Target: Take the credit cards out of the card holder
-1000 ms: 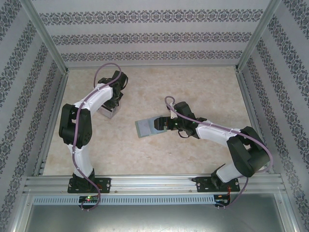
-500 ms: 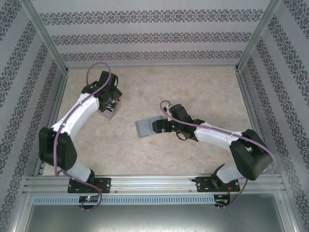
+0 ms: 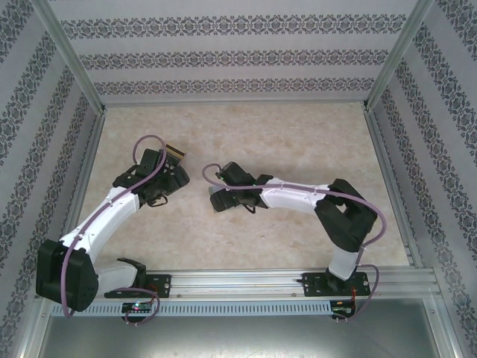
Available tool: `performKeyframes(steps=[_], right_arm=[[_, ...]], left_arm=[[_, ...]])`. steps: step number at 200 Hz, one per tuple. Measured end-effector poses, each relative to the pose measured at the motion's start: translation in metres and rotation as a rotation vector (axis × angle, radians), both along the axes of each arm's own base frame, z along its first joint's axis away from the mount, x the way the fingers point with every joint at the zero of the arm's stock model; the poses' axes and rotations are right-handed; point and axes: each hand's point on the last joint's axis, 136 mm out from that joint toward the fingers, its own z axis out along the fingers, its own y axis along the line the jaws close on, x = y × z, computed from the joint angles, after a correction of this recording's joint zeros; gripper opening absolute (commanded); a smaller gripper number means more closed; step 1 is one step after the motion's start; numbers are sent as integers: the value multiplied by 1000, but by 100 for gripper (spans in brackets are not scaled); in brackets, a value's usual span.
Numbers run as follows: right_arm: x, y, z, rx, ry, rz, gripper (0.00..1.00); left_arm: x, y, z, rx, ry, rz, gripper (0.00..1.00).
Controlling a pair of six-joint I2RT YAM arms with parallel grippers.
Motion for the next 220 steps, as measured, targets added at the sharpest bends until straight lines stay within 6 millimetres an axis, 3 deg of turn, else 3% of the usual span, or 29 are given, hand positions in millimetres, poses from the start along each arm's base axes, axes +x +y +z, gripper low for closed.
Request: performKeyframes(steps=[59,126,154,193,220], right_arm=[[3,-8,-18,-88,94,-46,78],[10,-38,-35,-196,163,-106,78],[11,-39,-36,-212,166,-103,72],[15,-44,-38,-216,170,-120,62],[17,-47,-39,-196,184,-132,61]], left_arm=[[-1,-11,-13,-43,-12,-58,99],[1,-28,-36,-120,23,-98,99],[3,-34,-40,-162,36,-93,100],[4,-47,-51,-218,76,-99,85],[8,-66,-54,-279,83,-136,75]])
